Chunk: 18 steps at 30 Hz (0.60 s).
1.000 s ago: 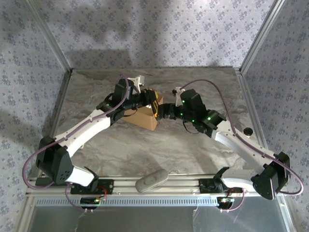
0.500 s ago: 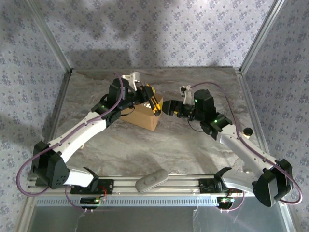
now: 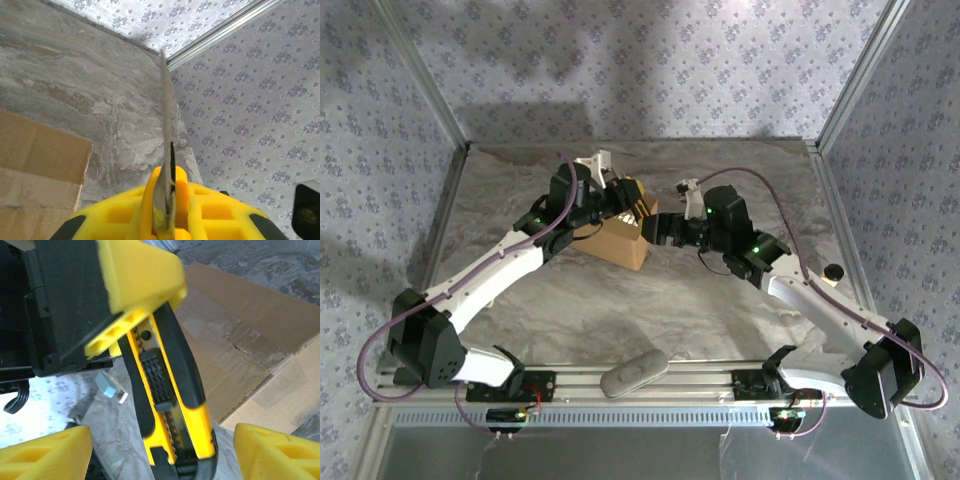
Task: Unpack the express box
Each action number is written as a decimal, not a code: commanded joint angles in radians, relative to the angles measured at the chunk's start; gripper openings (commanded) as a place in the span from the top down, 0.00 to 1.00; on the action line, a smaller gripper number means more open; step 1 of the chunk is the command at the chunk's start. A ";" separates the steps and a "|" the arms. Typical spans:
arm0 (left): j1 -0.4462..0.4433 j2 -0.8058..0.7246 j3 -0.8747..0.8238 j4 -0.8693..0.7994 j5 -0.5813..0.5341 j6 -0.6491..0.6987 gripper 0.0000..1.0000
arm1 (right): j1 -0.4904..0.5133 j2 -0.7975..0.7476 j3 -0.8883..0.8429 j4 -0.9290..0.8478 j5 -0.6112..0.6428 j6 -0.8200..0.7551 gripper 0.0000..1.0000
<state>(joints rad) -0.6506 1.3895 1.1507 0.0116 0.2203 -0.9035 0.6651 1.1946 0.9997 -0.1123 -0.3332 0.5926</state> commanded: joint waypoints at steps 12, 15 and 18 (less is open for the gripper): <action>-0.018 0.012 0.032 0.041 0.017 -0.053 1.00 | 0.080 0.072 0.120 -0.133 0.236 -0.134 0.32; -0.020 0.012 0.034 0.036 0.023 -0.058 1.00 | 0.091 0.087 0.142 -0.148 0.266 -0.149 0.35; -0.021 0.012 0.037 0.031 0.022 -0.058 1.00 | 0.103 0.097 0.155 -0.152 0.293 -0.161 0.37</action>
<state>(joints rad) -0.6640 1.4036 1.1507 0.0116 0.2237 -0.9493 0.7567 1.2823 1.1099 -0.2386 -0.0940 0.4683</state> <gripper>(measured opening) 0.163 0.631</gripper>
